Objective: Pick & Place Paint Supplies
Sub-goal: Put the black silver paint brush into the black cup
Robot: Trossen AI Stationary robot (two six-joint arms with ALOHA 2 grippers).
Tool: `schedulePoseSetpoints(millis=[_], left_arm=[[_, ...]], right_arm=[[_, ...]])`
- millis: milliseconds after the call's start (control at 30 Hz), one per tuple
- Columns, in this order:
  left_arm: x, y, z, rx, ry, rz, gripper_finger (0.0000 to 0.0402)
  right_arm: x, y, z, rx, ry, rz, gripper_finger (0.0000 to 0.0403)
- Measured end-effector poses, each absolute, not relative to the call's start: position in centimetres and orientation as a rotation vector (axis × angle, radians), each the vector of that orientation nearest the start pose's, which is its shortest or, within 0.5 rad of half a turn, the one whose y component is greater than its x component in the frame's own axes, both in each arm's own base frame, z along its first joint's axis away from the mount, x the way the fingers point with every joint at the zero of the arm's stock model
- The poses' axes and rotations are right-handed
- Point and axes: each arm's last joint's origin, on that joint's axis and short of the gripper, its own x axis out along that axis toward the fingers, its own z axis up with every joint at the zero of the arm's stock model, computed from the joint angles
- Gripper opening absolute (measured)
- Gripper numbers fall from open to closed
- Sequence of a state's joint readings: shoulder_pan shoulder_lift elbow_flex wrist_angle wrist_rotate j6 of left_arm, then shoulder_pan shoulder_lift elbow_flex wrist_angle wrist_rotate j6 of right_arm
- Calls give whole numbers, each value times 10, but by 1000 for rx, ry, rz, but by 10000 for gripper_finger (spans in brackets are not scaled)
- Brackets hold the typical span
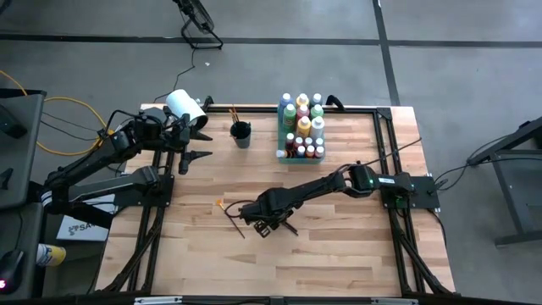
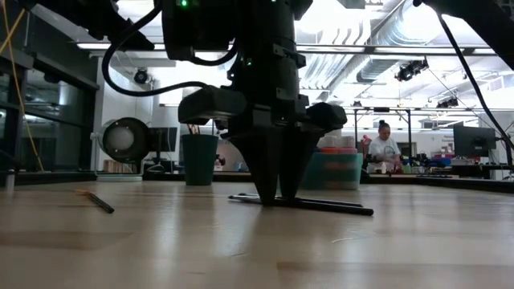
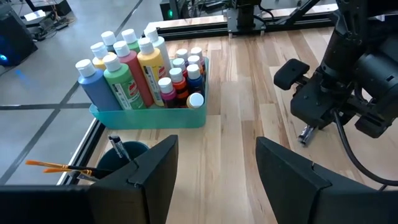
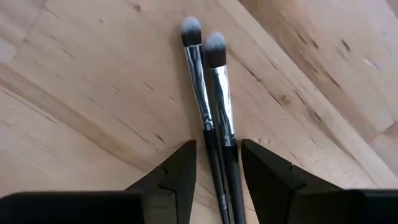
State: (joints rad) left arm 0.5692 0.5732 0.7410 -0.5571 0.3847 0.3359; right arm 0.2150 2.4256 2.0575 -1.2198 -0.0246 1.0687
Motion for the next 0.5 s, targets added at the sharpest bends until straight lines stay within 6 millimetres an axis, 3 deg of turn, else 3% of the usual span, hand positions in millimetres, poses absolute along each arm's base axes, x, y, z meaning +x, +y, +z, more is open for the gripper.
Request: schedulePoseSetpoints(millis=[300,500], left_arm=[[105,54,311,152,372,122,211],[105,54,311,152,372,122,211]], right_arm=[[457,97,148,687,1497,-663,121],[456,91,163,709,1473,-654,121]])
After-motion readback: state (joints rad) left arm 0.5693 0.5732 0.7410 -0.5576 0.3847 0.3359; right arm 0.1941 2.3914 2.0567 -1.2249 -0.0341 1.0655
